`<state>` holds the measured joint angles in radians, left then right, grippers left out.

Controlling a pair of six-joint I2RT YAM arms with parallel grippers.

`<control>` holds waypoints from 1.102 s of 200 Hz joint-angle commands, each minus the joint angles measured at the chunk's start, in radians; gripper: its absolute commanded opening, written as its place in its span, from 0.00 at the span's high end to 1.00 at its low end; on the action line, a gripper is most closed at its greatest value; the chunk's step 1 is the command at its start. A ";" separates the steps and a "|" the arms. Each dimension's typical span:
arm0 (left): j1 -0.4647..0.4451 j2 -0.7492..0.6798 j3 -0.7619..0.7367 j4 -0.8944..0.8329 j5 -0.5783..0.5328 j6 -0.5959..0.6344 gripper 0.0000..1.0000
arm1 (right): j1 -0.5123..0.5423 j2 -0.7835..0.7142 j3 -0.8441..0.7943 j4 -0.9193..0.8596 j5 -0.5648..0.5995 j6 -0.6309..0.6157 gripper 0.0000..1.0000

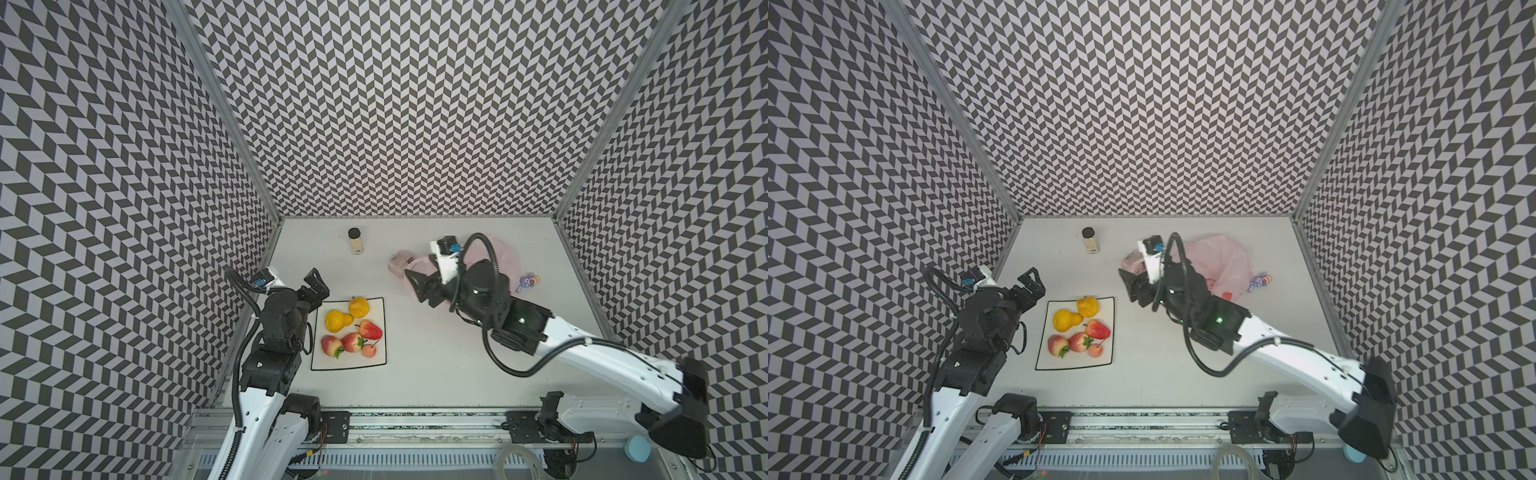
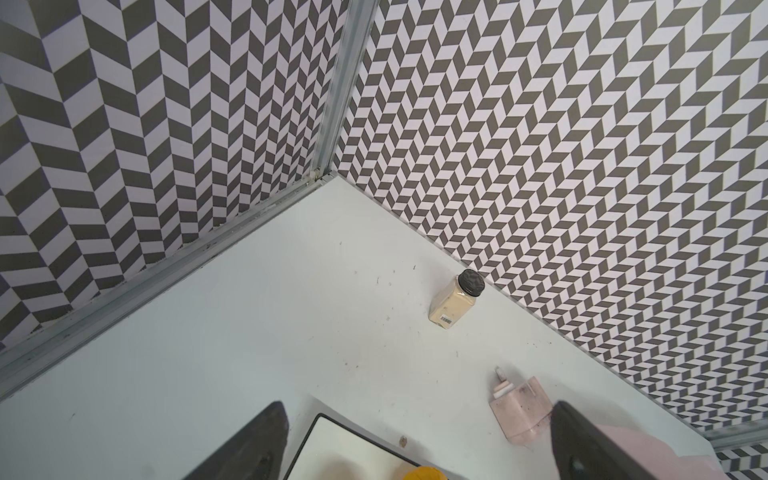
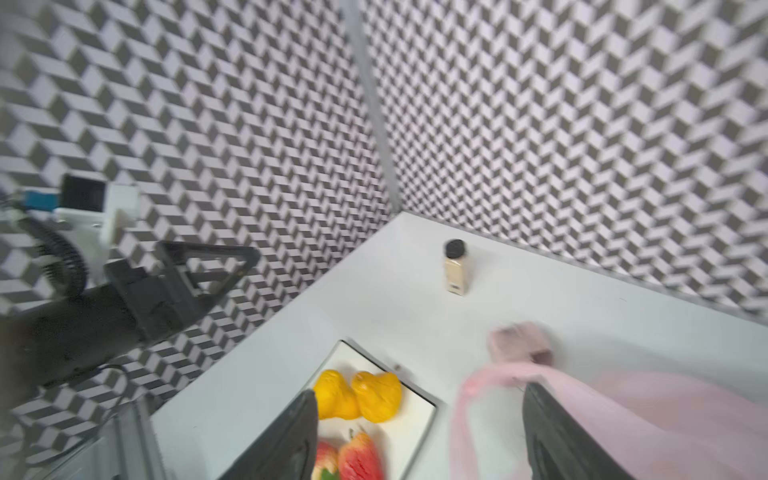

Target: Take the fake fruits out of the plastic bag

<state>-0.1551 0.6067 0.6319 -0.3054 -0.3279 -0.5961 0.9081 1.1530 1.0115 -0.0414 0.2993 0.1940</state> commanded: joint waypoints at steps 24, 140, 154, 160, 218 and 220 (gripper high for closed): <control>0.007 0.044 -0.096 0.263 -0.109 0.103 0.01 | -0.376 -0.251 -0.309 0.000 0.243 0.099 0.27; 0.065 0.290 -0.503 1.113 -0.024 0.487 0.00 | -0.737 0.093 -0.856 1.108 0.082 -0.105 0.10; 0.072 0.350 -0.537 1.217 0.017 0.495 0.00 | -0.752 0.180 -0.874 1.286 0.050 -0.144 0.09; 0.075 0.377 -0.546 1.256 0.027 0.497 0.00 | -0.753 0.204 -0.862 1.301 0.049 -0.173 0.10; 0.091 0.685 -0.549 1.613 0.109 0.569 0.00 | -0.850 0.444 -0.905 1.652 -0.044 -0.156 0.05; 0.092 0.691 -0.547 1.620 0.115 0.572 0.00 | -0.850 0.433 -0.899 1.619 -0.049 -0.156 0.04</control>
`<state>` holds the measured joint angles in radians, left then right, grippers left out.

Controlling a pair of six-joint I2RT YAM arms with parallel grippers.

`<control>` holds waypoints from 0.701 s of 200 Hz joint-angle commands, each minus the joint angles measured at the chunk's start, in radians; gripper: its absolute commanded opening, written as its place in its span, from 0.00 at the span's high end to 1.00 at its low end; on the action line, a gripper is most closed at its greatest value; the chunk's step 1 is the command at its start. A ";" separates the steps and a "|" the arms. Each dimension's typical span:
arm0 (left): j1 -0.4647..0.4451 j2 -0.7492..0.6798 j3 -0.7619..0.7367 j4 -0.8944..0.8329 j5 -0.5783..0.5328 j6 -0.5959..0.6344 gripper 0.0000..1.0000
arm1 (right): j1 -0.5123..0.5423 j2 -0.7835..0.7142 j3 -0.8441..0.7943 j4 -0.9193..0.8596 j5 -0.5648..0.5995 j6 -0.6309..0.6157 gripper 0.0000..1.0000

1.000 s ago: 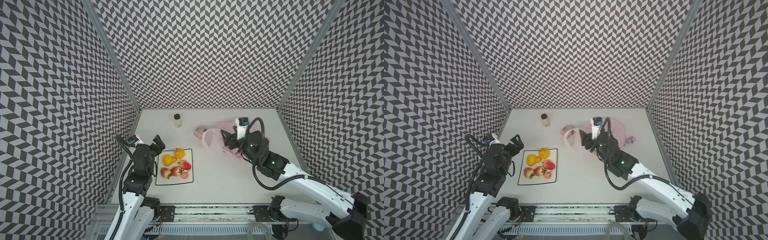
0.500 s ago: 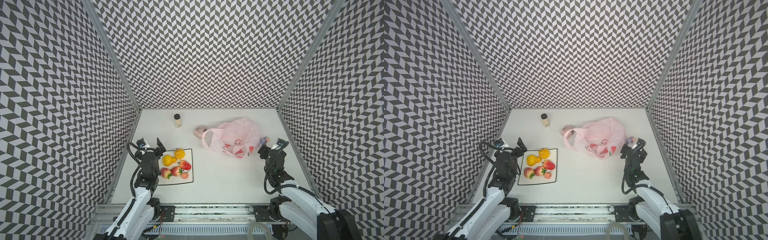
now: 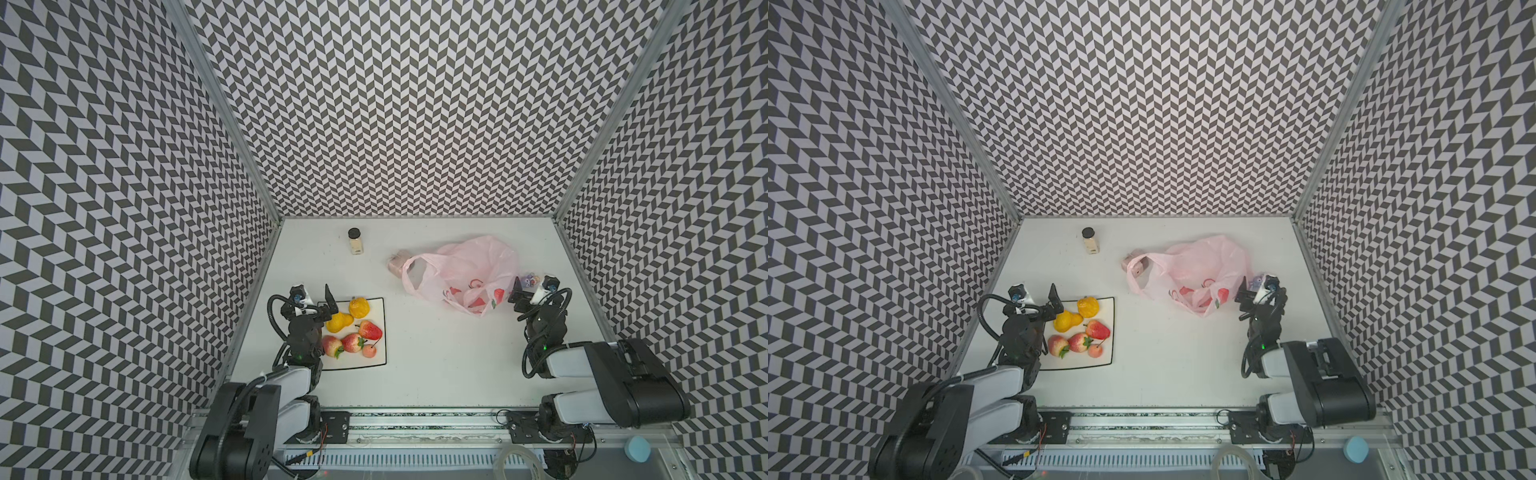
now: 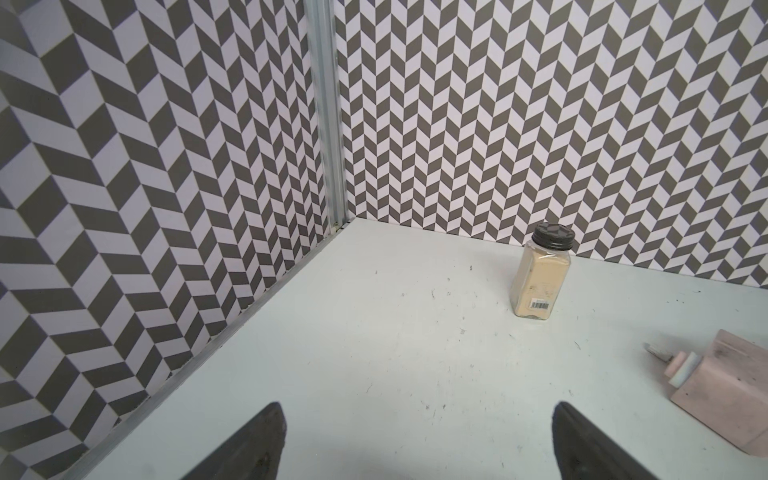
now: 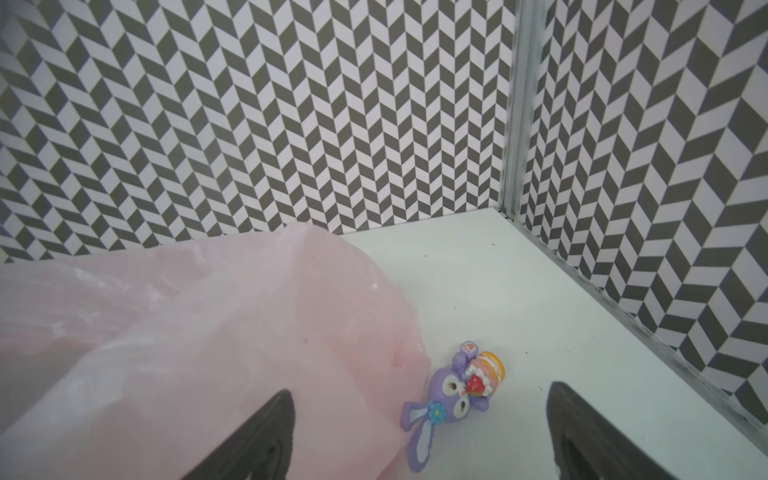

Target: Take the fake fruits out of the plastic bag

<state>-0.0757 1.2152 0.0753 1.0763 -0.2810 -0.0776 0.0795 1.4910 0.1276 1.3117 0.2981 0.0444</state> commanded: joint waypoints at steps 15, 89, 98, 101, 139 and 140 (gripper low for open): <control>0.023 0.153 0.033 0.284 0.115 0.076 0.00 | -0.032 0.013 0.066 -0.036 -0.063 0.014 0.02; 0.015 0.347 0.144 0.260 0.007 0.045 0.00 | -0.029 0.051 0.074 0.028 -0.043 0.012 0.00; 0.016 0.348 0.159 0.231 0.014 0.048 0.00 | -0.027 0.063 0.062 0.070 -0.047 0.004 0.00; 0.017 0.343 0.158 0.223 0.014 0.046 0.00 | -0.028 0.068 0.057 0.087 -0.047 0.001 0.01; 0.033 0.348 0.185 0.171 0.054 0.037 0.00 | -0.026 0.069 0.053 0.099 -0.047 -0.002 0.01; 0.033 0.348 0.187 0.167 0.055 0.037 0.00 | -0.026 0.070 0.052 0.099 -0.048 -0.001 0.00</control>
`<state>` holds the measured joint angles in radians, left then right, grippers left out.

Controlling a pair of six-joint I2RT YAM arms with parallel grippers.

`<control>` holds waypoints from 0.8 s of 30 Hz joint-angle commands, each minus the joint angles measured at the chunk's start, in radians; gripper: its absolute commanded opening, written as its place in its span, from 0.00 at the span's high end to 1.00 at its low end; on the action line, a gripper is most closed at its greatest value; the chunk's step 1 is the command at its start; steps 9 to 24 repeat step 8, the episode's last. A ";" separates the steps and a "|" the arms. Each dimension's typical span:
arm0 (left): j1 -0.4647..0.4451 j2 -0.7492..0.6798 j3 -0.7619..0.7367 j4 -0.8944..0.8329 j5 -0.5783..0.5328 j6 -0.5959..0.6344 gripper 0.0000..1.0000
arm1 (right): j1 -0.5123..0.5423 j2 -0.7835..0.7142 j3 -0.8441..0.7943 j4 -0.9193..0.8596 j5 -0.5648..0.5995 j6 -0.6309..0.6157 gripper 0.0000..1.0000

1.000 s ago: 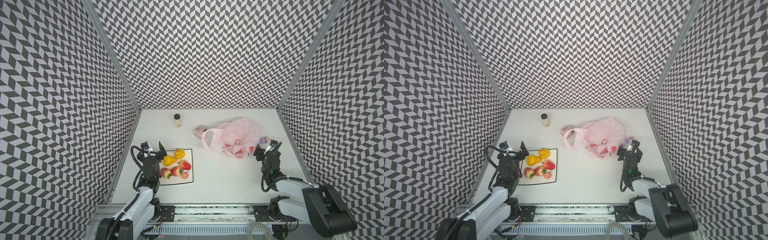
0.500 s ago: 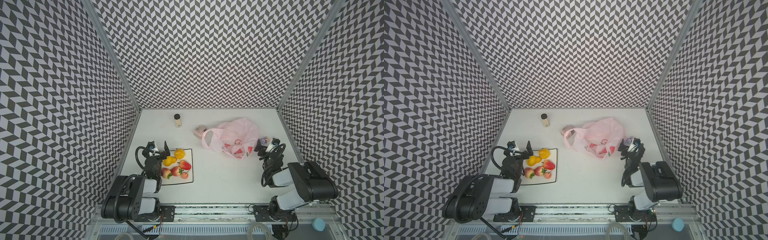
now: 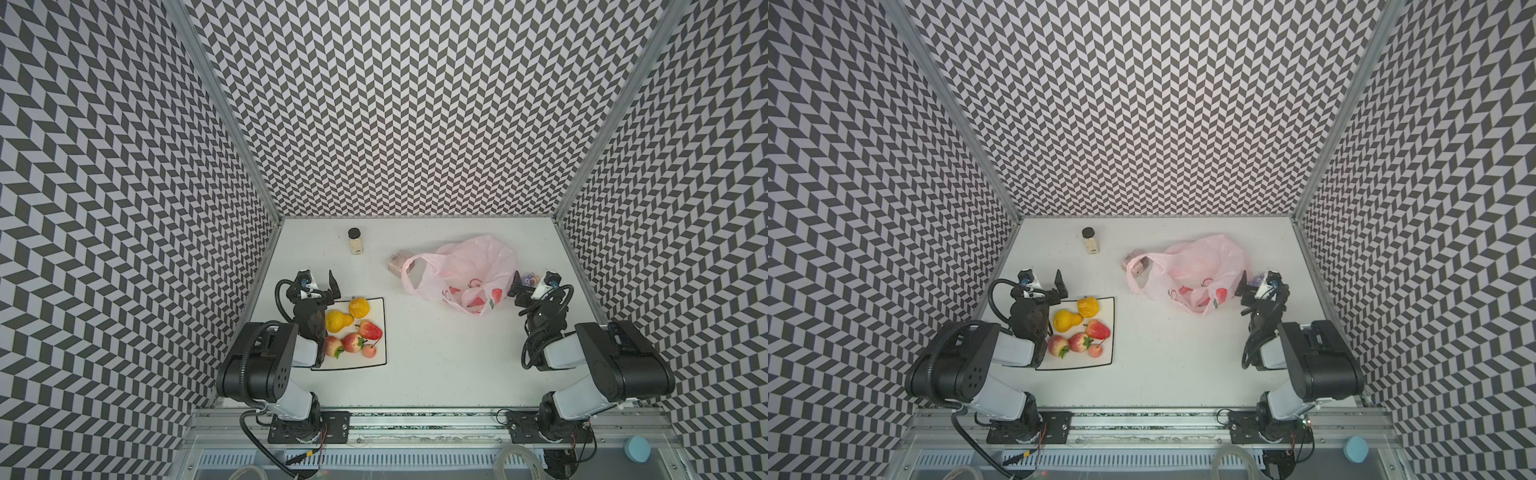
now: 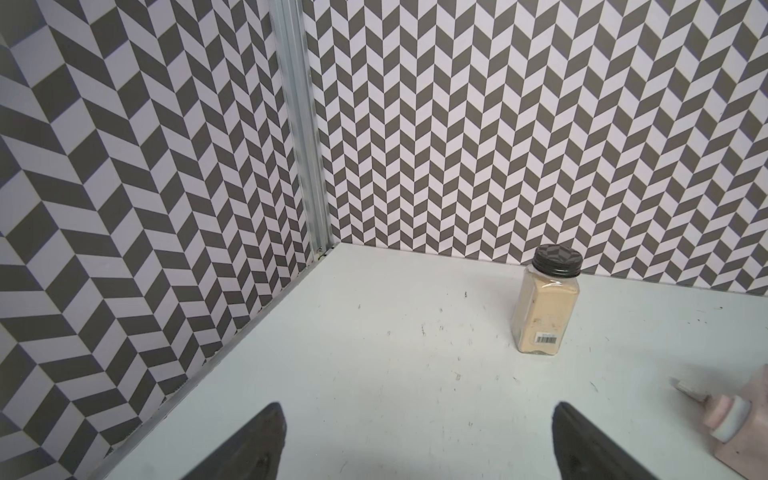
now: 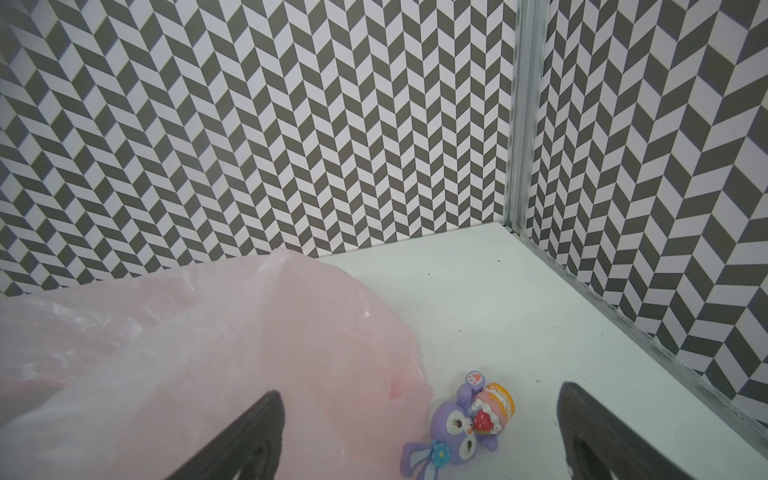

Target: Take the fake fruits out of the plastic bag

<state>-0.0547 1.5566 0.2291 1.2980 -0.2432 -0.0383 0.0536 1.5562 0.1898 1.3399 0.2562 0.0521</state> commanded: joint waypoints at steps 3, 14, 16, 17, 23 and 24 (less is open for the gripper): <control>0.013 0.019 0.036 -0.042 0.020 0.001 0.00 | 0.000 0.008 -0.010 0.078 -0.006 -0.009 0.01; 0.015 0.002 0.018 -0.027 0.025 -0.001 0.00 | 0.017 0.011 0.007 0.052 0.012 -0.028 0.00; 0.015 0.002 0.018 -0.027 0.025 -0.001 0.00 | 0.017 0.011 0.007 0.052 0.012 -0.028 0.00; 0.015 0.002 0.018 -0.027 0.025 -0.001 0.00 | 0.017 0.011 0.007 0.052 0.012 -0.028 0.00; 0.015 0.002 0.018 -0.027 0.025 -0.001 0.00 | 0.017 0.011 0.007 0.052 0.012 -0.028 0.00; 0.015 0.002 0.018 -0.027 0.025 -0.001 0.00 | 0.017 0.011 0.007 0.052 0.012 -0.028 0.00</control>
